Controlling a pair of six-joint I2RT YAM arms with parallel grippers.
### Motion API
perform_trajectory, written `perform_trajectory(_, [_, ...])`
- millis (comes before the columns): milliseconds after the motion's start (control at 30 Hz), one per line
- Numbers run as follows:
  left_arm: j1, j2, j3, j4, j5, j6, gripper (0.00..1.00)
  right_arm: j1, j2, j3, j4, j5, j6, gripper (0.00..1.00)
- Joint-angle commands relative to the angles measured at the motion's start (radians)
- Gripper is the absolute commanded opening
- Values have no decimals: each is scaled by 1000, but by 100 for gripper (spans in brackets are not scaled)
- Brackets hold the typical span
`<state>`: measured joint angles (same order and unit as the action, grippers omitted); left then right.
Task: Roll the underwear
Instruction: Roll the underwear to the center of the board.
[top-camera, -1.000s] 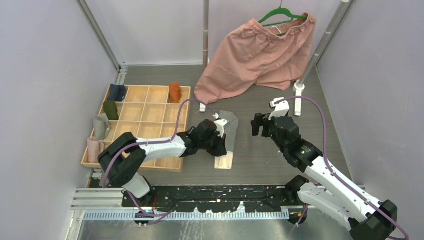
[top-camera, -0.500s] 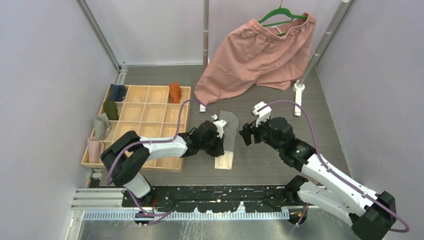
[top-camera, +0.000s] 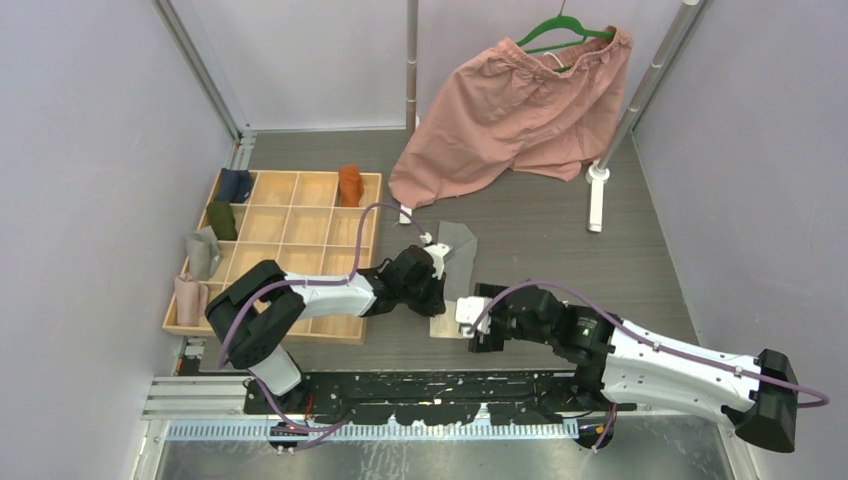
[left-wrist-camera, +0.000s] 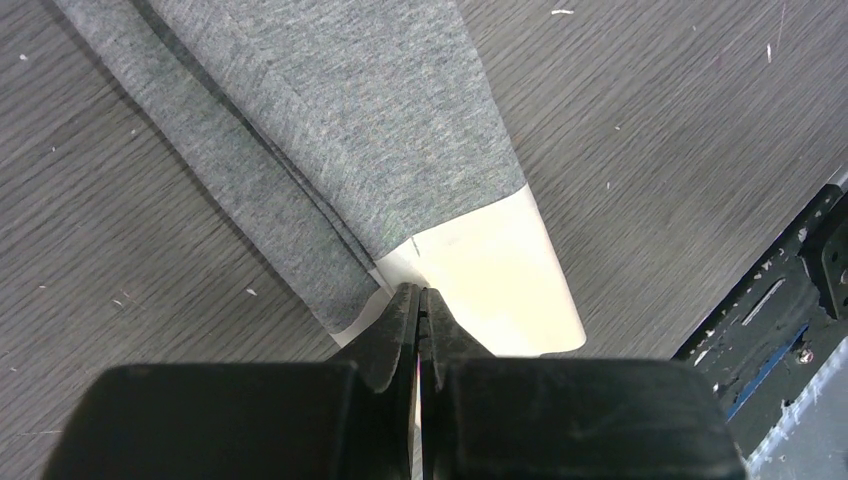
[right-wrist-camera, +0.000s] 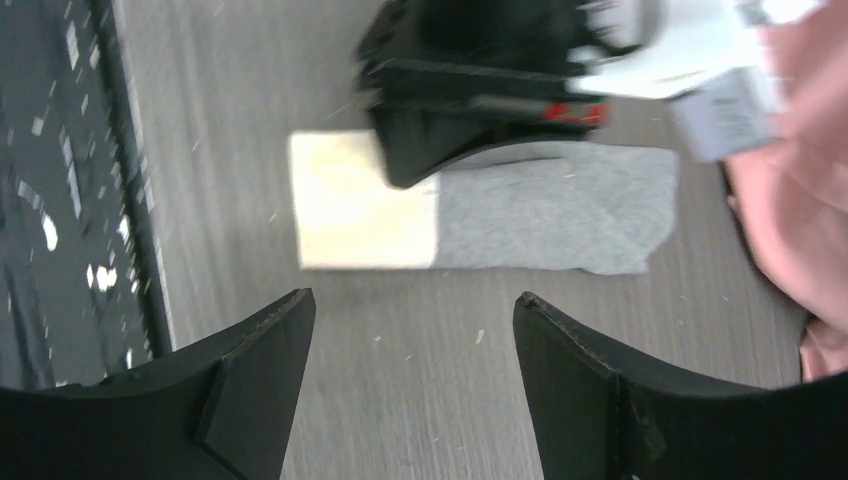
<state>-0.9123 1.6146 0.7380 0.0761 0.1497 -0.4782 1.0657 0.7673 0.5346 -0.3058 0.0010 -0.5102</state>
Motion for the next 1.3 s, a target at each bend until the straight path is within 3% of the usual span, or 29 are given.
perform_trajectory(0, [6,18,-25,-2,-38,-18,1,69,12,-66,-31,-31,-209,78])
perform_trajectory(267, [6,33,-49,3,-47,-38,1,141,145,-77,6,-5,-367,75])
perform_trajectory(500, [6,42,-54,8,-38,-41,1,175,327,-68,62,189,-572,75])
perform_trajectory(1067, [6,58,-56,18,-25,-44,1,189,496,-13,65,90,-662,63])
perform_trajectory(1267, [6,67,-51,20,-16,-46,1,188,548,6,60,67,-647,50])
